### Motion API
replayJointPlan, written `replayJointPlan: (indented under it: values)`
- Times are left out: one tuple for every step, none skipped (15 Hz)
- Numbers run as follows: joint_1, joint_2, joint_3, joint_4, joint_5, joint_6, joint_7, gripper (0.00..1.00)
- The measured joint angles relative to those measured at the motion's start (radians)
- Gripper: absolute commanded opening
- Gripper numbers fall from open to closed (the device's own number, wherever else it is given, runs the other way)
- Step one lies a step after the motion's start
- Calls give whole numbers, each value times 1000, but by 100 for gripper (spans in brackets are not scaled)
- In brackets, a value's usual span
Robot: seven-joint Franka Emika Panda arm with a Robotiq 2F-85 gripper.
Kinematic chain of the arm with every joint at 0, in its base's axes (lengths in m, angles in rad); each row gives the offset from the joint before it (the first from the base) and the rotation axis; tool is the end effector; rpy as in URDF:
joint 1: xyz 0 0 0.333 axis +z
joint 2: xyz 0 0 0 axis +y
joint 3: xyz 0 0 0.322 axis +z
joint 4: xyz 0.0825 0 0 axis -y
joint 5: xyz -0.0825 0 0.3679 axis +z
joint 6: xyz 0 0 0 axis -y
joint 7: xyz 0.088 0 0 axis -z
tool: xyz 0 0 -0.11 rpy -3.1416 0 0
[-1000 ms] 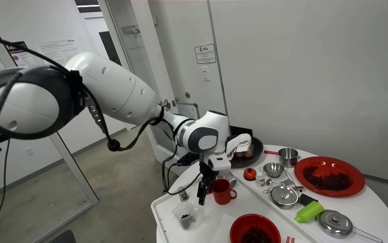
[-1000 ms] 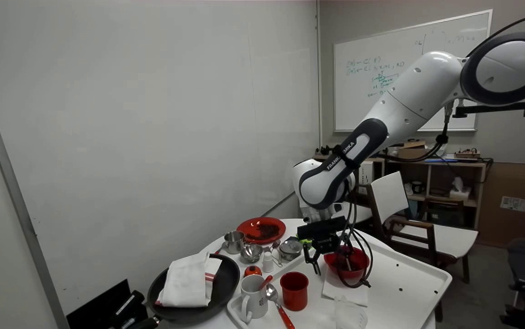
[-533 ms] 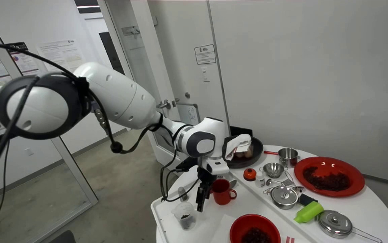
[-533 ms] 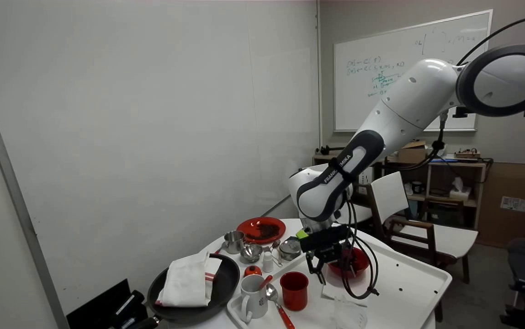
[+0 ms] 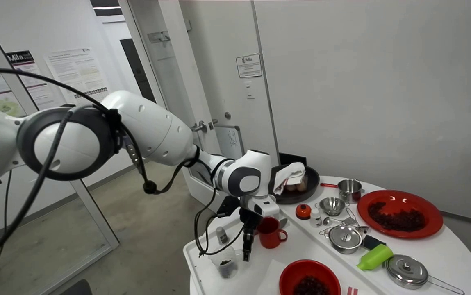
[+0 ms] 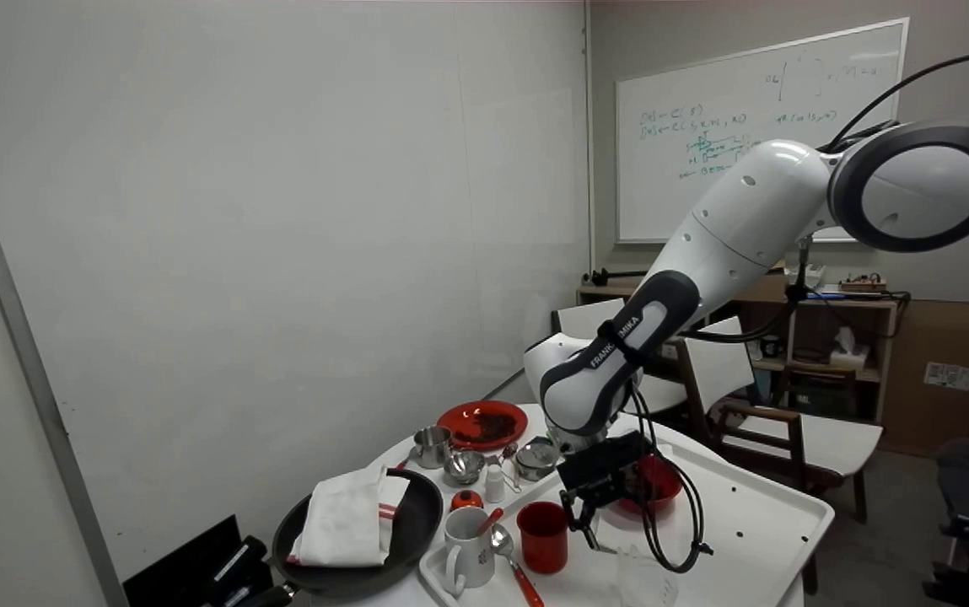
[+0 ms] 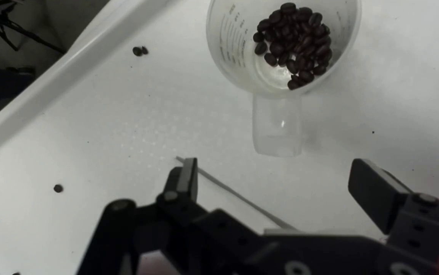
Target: Pour some of the contents from the jug into the red bowl, pour the contents in the red cup into the red bowl then pour some of the contents from the jug into the red bowl
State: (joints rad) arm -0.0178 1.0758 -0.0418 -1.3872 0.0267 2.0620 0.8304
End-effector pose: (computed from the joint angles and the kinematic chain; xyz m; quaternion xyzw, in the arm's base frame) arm 0.6551 -0.0339 0.0435 0.8840 -0.4231 -0.1804 0.0839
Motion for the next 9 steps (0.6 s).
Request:
replayJointPlan:
  values:
    - [0,4,-1,6,0,-3,-15,100]
    - [-1,8,-2,13,2,-10,-27,100]
    - [-1,10,-4,17,6,-18,-33,100]
    - [-1,10,-5,20,15,-27,-34,100]
    - [-2,10,-7,23,29,-37,-33,100]
    - [-2,10,-9,26,44,-46,-27,100]
    - [-2,10,-10,28,61,-55,-25,100]
    - [-2,10,-10,30,76,-64,-24,100]
    - [-2,10,-10,31,91,-69,-22,100]
